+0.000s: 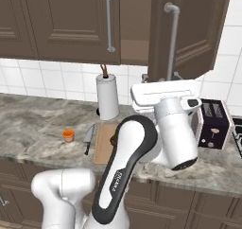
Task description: Pick the bread, place it on the cutting board, pick the jam, place it on the counter, and close the cabinet.
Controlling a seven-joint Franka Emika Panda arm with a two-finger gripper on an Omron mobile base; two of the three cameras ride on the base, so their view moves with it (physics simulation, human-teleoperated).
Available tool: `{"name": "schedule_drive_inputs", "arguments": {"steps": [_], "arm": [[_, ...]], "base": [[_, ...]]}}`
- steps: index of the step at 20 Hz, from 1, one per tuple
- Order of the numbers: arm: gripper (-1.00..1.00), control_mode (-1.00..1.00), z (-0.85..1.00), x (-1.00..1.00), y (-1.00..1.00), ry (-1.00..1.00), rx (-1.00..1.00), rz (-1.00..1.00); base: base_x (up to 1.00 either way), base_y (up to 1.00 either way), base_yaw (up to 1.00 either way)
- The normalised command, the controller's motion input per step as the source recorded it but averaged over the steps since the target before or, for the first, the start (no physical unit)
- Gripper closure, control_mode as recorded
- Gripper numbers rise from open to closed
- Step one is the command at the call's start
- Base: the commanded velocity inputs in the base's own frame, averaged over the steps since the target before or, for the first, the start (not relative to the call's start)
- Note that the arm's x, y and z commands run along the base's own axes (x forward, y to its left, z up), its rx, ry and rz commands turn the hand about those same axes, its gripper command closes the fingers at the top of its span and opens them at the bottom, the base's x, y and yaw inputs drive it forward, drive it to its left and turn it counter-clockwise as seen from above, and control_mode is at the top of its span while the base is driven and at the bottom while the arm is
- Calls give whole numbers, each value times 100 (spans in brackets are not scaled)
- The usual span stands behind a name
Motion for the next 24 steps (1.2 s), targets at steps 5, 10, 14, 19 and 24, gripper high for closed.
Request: {"name": "schedule_drive_inputs", "arguments": {"steps": [5,10,14,19,24], "arm": [[-100,-100,0,11,28,4,0,22],[-100,-100,0,11,21,7,0,20],[-100,-100,0,18,28,8,0,18],[-100,-100,0,28,22,5,0,14],[-100,-100,0,39,19,2,0,11]], "base": [[0,0,0],[0,0,0],[0,0,0],[0,0,0],[0,0,0]]}}
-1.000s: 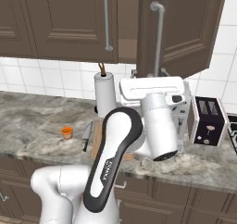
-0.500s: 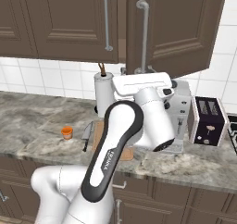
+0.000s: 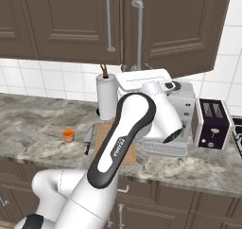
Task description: Pick the bread, place it on the cutting board, pick the jam, place it on the counter, and close the cabinet.
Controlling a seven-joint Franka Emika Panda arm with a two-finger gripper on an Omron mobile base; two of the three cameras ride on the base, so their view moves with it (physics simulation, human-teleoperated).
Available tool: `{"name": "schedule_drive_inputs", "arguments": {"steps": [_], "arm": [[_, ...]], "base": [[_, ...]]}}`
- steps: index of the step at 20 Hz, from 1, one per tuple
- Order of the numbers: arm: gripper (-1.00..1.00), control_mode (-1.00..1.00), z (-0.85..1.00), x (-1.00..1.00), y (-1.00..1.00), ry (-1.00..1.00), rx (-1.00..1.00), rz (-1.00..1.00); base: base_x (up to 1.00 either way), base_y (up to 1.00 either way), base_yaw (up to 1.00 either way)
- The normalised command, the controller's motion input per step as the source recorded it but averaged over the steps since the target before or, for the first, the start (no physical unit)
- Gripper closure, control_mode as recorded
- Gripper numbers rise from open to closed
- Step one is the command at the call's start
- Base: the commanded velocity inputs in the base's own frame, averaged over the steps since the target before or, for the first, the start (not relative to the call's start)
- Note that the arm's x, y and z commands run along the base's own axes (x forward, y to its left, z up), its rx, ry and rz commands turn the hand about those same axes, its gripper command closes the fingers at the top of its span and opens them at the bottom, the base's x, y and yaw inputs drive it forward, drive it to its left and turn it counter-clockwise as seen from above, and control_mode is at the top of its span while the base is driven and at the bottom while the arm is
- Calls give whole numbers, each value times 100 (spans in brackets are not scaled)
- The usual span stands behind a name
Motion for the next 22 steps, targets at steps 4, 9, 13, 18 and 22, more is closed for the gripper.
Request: {"name": "schedule_drive_inputs", "arguments": {"steps": [4,9,13,18,22], "arm": [[-100,-100,0,46,22,2,0,10],[-100,-100,0,47,25,1,0,6],[-100,-100,0,36,17,0,0,0],[-100,-100,0,32,17,0,0,0],[-100,-100,0,36,19,0,0,0]], "base": [[0,0,0],[0,0,0],[0,0,0],[0,0,0],[0,0,0]]}}
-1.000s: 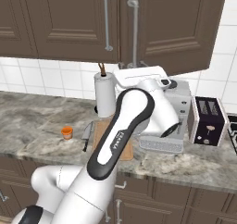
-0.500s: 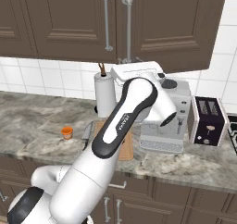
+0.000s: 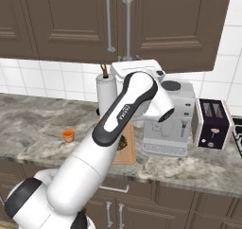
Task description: Pick the bread, place it on the cutting board, pick the jam, place it on the counter, and close the cabinet.
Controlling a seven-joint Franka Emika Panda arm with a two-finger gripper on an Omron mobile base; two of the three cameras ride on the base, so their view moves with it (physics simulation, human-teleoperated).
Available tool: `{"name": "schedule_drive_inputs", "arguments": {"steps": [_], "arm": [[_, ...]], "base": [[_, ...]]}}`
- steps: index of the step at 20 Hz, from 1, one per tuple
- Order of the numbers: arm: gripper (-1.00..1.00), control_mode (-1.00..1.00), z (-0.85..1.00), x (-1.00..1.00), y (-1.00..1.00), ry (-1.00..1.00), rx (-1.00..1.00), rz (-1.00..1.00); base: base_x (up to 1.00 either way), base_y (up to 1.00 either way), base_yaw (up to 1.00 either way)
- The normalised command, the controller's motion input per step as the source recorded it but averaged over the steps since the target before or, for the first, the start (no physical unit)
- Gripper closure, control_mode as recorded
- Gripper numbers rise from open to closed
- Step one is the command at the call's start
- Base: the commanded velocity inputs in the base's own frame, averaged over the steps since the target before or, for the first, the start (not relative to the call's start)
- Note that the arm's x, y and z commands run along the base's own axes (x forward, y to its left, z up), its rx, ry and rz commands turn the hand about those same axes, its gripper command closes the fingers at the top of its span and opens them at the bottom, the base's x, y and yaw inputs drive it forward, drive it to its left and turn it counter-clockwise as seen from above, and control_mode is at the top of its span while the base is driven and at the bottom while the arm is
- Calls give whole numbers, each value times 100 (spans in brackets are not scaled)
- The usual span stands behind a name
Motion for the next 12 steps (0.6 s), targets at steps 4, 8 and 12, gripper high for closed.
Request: {"name": "schedule_drive_inputs", "arguments": {"steps": [4,8,12], "arm": [[-100,-100,0,47,19,0,0,0],[-100,-100,0,52,19,0,0,0],[-100,-100,0,54,19,0,0,0]], "base": [[0,0,0],[0,0,0],[0,0,0]]}}
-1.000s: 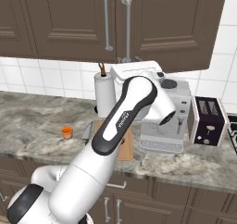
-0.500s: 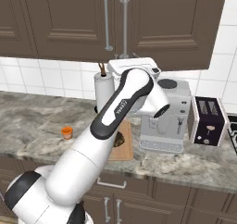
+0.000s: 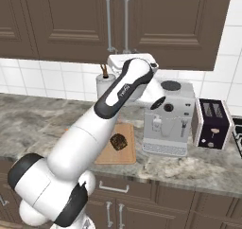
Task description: Pick the bread, place it on the cutting board, pick the jam, place it on the counter, and close the cabinet.
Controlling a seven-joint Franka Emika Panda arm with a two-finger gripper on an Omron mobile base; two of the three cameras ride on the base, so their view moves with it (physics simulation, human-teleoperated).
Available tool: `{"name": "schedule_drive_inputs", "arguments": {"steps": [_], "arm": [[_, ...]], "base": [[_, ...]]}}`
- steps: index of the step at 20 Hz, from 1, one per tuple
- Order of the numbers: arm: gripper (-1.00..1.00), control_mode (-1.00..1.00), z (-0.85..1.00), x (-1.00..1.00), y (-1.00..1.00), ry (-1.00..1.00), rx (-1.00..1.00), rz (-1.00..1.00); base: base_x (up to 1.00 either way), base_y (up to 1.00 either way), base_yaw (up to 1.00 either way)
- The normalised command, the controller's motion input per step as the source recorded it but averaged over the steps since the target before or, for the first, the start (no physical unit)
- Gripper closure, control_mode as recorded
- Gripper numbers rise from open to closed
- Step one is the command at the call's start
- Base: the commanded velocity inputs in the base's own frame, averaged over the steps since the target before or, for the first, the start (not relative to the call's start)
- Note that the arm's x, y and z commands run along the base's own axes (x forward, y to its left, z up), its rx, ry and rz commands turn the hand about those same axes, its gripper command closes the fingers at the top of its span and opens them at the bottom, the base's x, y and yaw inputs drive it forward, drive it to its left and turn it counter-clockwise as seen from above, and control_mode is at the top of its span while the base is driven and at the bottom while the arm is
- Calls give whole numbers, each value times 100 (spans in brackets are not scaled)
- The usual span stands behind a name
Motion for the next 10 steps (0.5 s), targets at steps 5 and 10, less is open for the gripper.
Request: {"name": "schedule_drive_inputs", "arguments": {"steps": [5,10], "arm": [[-100,-100,0,48,13,0,0,0],[-100,-100,0,38,5,0,0,0]], "base": [[0,0,0],[0,0,0]]}}
